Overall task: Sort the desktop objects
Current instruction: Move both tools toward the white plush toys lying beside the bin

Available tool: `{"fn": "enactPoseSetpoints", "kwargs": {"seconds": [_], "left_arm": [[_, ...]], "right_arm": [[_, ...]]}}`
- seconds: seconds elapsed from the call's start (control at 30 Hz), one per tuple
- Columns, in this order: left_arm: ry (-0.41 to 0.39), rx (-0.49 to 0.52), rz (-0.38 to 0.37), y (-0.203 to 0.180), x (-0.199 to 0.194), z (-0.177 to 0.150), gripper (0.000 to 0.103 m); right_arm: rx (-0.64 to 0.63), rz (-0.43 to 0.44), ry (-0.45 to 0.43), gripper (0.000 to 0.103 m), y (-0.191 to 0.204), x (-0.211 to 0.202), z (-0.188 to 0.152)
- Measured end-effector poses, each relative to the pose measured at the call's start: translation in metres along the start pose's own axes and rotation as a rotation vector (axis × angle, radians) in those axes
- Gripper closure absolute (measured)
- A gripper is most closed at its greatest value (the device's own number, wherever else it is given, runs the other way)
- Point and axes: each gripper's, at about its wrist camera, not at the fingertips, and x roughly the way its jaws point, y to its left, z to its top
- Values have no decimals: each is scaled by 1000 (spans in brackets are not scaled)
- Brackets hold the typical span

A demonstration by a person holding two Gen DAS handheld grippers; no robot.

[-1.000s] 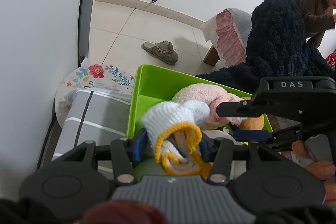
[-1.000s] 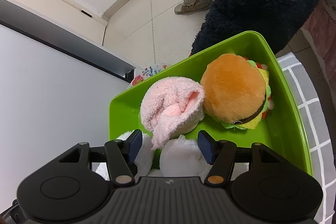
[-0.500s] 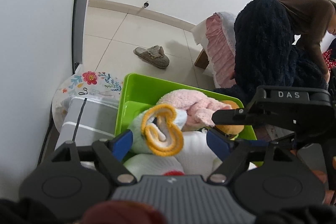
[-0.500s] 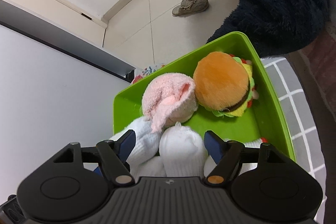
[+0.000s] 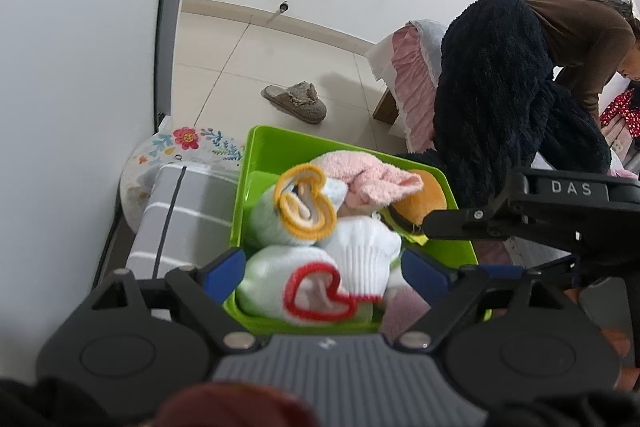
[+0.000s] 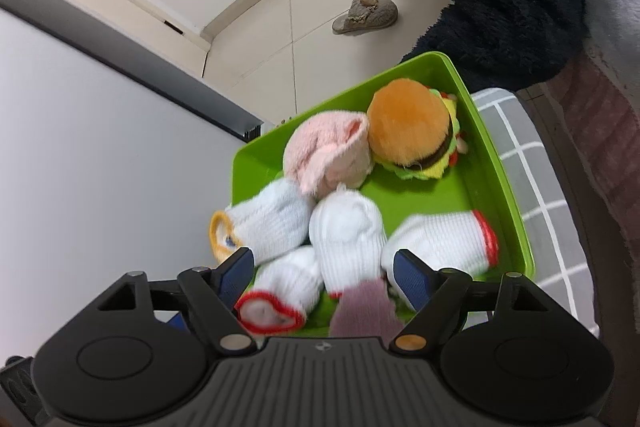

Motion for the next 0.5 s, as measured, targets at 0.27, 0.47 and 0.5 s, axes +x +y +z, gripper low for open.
{"fn": "enactPoseSetpoints", "kwargs": {"seconds": [0.27,0.47,0.5], "left_arm": [[14,3,10,0,-27,-16,10],[26,8,33,1,-43,-33,8],[29,5,36,2,-45,-36,7]], "right_arm": [[-27,14,3,24,10,-20,-33],[-54,14,2,23,18,-30,-55],[-61,12,1,23,19,-32,-60]]}}
